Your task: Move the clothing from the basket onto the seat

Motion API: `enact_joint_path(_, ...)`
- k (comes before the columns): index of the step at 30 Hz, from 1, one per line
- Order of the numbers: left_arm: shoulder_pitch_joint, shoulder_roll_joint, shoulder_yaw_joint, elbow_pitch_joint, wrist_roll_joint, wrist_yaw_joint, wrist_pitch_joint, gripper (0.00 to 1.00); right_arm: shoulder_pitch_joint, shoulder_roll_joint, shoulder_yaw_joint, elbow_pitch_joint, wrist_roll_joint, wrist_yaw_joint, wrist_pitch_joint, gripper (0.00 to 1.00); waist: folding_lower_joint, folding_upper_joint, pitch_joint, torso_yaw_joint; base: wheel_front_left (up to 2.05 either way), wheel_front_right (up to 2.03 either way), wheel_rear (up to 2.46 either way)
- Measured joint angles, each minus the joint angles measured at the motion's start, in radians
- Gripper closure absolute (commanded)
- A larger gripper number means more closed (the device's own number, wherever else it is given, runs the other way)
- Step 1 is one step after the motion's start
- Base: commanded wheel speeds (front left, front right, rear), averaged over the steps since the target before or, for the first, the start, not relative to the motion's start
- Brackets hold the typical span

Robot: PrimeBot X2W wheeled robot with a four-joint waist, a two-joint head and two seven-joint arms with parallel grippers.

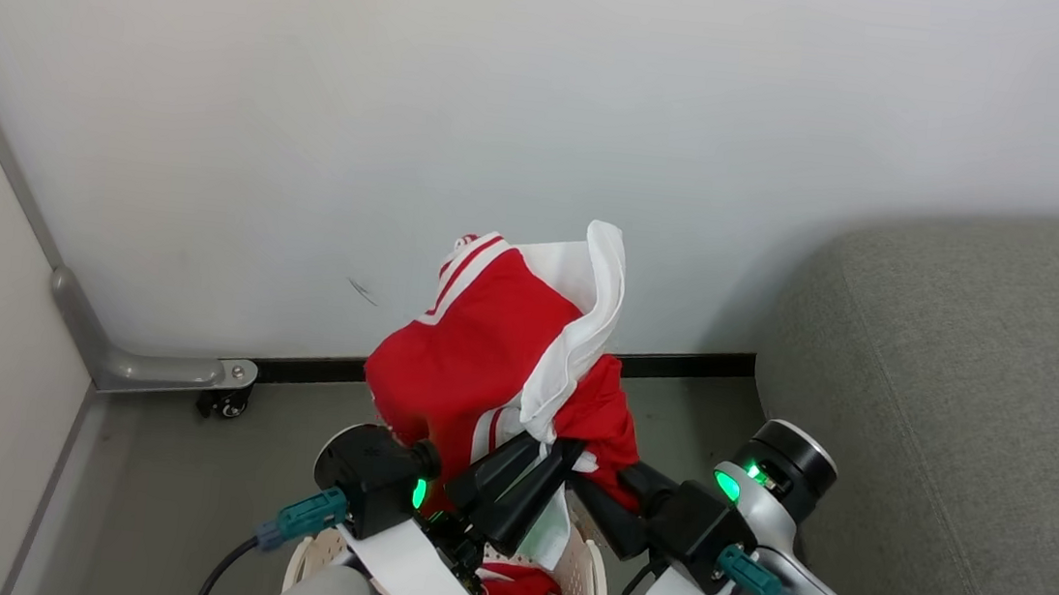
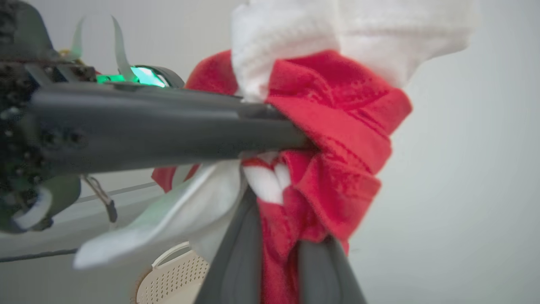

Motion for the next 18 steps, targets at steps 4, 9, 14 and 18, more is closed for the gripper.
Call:
enact_joint_path(4, -0.006, -0.001, 0.002, 0.0, -0.005, 0.0, 0.0, 1.0, 0.007, 0.008, -0.038, -0.009, 0.011, 0.0, 0.0, 1.0, -0.0001, 0.0, -0.001, 0.002, 0.0, 0.0, 0.0)
enact_joint_path(9, -0.008, -0.002, 0.007, 0.0, -0.009, 0.0, -0.003, 0.54, 0.022, 0.011, -0.064, -0.042, 0.01, 0.0, 0.002, 1.0, 0.0, 0.0, -0.003, 0.003, 0.0, 0.0, 0.0)
enact_joint_path(14, -0.008, 0.001, -0.001, 0.006, -0.008, 0.0, -0.004, 0.0, 0.024, 0.012, -0.111, -0.064, 0.011, 0.0, 0.003, 1.0, 0.0, 0.0, -0.003, 0.003, 0.0, 0.0, 0.0)
enact_joint_path(18, -0.007, 0.002, -0.008, 0.019, -0.008, 0.0, -0.003, 0.0, 0.024, 0.016, -0.154, -0.102, 0.011, 0.0, 0.001, 1.0, 0.0, 0.0, -0.003, 0.004, 0.0, 0.0, 0.0)
